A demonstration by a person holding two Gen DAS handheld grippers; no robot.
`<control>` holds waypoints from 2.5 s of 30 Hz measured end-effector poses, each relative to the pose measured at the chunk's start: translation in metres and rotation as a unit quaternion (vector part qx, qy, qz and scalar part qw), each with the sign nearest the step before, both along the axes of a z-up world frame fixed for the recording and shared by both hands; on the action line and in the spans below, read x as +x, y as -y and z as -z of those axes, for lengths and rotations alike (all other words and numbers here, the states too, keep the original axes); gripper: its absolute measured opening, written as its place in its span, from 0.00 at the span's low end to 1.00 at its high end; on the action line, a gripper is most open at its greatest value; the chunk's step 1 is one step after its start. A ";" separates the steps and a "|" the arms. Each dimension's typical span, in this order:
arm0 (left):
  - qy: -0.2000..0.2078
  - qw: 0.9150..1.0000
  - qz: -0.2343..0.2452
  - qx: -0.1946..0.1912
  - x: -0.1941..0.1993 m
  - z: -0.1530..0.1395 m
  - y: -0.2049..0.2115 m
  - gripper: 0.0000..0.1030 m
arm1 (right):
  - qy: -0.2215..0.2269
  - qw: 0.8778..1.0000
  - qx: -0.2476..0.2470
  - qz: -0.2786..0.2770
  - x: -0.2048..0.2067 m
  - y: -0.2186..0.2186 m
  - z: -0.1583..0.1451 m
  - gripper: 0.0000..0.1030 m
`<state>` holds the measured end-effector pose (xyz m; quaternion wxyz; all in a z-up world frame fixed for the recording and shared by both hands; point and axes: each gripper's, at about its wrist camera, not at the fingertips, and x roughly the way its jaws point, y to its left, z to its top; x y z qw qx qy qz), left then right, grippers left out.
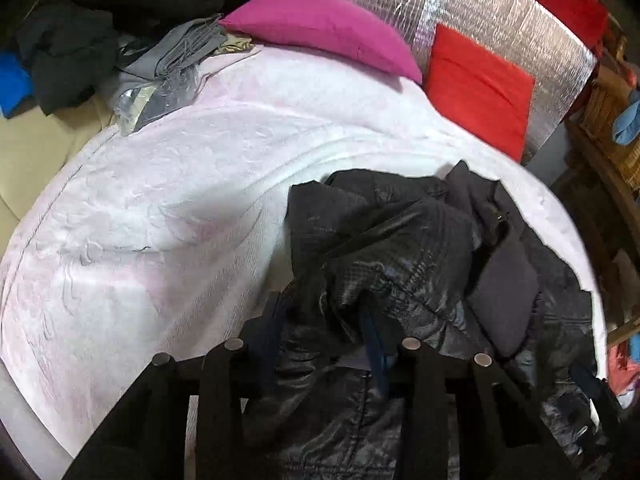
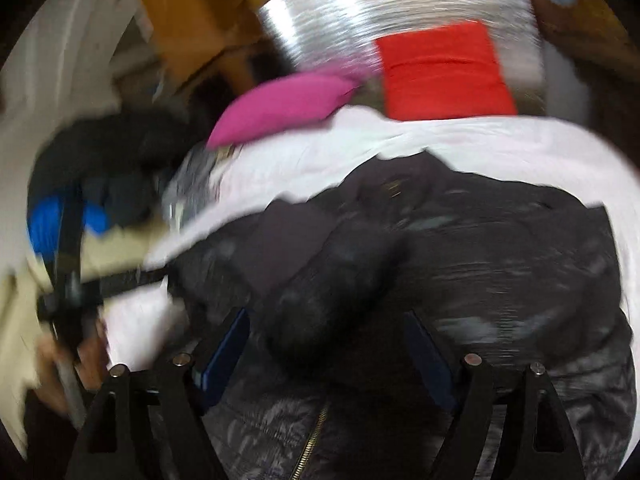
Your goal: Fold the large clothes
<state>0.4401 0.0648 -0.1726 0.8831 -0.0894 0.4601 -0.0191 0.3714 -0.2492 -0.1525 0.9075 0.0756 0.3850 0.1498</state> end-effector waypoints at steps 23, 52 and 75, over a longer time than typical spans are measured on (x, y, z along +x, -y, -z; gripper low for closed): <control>-0.015 0.989 0.129 -0.069 -0.024 -0.024 -0.021 0.43 | 0.002 0.982 0.103 0.160 -0.004 0.095 -0.012 0.80; -0.096 0.994 0.009 0.055 0.008 0.026 -0.012 0.47 | -0.105 0.981 0.032 0.162 0.042 0.067 -0.009 0.80; -0.099 0.994 0.011 0.044 0.006 0.025 -0.015 0.47 | -0.081 0.956 -0.003 0.282 0.036 0.132 0.010 0.49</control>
